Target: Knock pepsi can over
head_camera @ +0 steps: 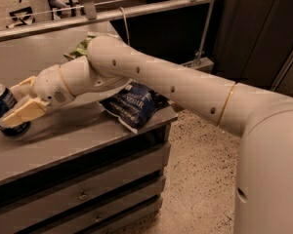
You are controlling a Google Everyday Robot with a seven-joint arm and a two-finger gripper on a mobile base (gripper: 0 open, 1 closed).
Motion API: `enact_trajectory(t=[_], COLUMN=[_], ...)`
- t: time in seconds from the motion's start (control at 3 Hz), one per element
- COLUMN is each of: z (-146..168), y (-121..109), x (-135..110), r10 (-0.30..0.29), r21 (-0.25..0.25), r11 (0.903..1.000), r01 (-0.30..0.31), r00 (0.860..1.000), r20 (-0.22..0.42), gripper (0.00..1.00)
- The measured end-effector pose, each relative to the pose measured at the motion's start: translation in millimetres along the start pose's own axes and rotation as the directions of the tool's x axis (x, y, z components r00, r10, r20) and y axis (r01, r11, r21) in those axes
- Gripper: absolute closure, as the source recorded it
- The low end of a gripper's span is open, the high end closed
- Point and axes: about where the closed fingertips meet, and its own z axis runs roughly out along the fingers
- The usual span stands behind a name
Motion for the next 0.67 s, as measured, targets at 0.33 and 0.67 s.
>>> enact_trajectory(t=[0.33,0.67], z=[-1,-15], y=[7,8], x=[-4,-6], r10=[0.037,0.060], r21=[-0.007,0.026], r11=[0.9993,0.9978], r01=[-0.037,-0.061], r00=[0.999,0.998], r20=[0.024,0.031], gripper=[0.62,0.85])
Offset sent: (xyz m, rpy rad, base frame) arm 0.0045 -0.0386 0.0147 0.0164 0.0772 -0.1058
